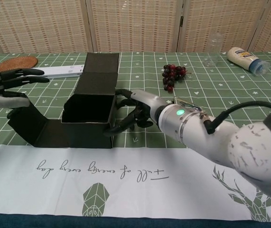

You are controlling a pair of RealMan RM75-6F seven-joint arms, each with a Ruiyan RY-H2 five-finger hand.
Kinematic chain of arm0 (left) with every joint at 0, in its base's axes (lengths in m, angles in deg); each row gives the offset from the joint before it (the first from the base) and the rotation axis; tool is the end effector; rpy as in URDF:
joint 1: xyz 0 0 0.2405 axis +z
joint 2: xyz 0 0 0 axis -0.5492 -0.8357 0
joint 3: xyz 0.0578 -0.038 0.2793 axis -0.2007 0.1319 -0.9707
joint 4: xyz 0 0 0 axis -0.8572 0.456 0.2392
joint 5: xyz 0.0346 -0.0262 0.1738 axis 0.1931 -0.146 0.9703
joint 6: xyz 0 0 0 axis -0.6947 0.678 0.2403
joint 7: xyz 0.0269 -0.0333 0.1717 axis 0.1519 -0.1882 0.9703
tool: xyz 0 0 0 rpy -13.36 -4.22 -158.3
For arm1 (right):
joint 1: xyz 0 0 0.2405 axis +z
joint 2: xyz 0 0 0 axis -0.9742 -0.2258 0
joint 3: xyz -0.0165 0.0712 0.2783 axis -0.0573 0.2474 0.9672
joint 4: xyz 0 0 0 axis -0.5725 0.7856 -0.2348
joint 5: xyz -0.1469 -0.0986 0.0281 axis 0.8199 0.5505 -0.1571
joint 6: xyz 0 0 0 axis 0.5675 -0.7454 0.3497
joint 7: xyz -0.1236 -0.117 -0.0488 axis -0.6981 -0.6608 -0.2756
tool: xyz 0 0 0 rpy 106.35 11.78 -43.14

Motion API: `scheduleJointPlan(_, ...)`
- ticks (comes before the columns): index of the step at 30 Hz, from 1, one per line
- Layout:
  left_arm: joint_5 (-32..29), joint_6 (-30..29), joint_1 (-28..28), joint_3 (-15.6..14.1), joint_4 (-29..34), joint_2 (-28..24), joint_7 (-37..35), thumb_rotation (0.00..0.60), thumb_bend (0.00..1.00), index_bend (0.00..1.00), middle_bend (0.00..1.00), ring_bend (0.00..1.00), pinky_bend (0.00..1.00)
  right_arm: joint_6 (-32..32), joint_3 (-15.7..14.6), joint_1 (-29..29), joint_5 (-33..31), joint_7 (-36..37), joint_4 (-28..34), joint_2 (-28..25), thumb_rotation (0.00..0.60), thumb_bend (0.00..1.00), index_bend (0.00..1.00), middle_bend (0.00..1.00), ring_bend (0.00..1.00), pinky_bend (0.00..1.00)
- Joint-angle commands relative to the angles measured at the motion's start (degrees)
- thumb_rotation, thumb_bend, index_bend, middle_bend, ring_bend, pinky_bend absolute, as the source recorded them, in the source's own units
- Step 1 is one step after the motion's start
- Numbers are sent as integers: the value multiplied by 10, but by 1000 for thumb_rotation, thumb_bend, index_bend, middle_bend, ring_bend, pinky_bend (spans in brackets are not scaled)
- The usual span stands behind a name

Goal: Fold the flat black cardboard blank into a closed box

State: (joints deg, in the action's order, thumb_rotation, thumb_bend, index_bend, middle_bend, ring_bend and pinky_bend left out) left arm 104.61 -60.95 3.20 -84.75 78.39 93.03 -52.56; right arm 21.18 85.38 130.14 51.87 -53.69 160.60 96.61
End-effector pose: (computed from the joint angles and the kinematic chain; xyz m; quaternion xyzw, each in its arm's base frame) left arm -0.2547 0.3326 0.0617 -0.3972 -0.7325 -0.5442 0.0979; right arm -0.0735 -0.3784 -0.1316 0.5782 -0.6625 0.4249 0.2150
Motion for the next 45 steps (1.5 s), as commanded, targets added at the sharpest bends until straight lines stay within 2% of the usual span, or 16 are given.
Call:
scheduleJointPlan(1,-1,-8,4,3,0,-4,0,600,113,191,167,617,710,16,6,10,0,-25,-29,26,600,150,176,347,800,1000)
scheduleJointPlan(4,-10,-23,13,10,1,-7,12,600,113,199,167,619,710,25,15,6,7,-24,-44,37,600,276,278,421,826,1000)
scheduleJointPlan(9,-33,-50,34,24,0,-12,50,600,113,213,167,620,710,31,35,-24,28,29,-24,29,600,334,405,499,849,1000)
scheduleJointPlan(17,-59,-100,65,48,-16,-3,133,600,113,214,167,625,710,27,59,-97,96,174,81,-37,600,334,436,509,850,1000)
scheduleJointPlan(22,-70,-110,72,61,-40,18,164,600,113,205,167,631,710,30,57,-140,152,263,129,-69,600,334,437,512,850,1000)
scheduleJointPlan(26,-64,-131,72,71,-76,60,183,600,113,178,167,617,710,25,47,-165,192,333,160,-87,600,333,438,517,850,1000)
scheduleJointPlan(30,-46,-142,60,79,-96,90,199,600,113,172,167,615,710,27,28,-176,223,356,165,-90,600,331,442,524,850,1000)
scheduleJointPlan(37,-15,-165,33,94,-99,126,232,600,113,173,166,615,710,17,2,-179,235,364,157,-83,600,331,443,527,850,1000)
scheduleJointPlan(45,-5,-161,23,93,-60,123,232,600,113,175,167,614,710,15,0,-178,233,359,155,-77,600,331,443,527,850,1000)
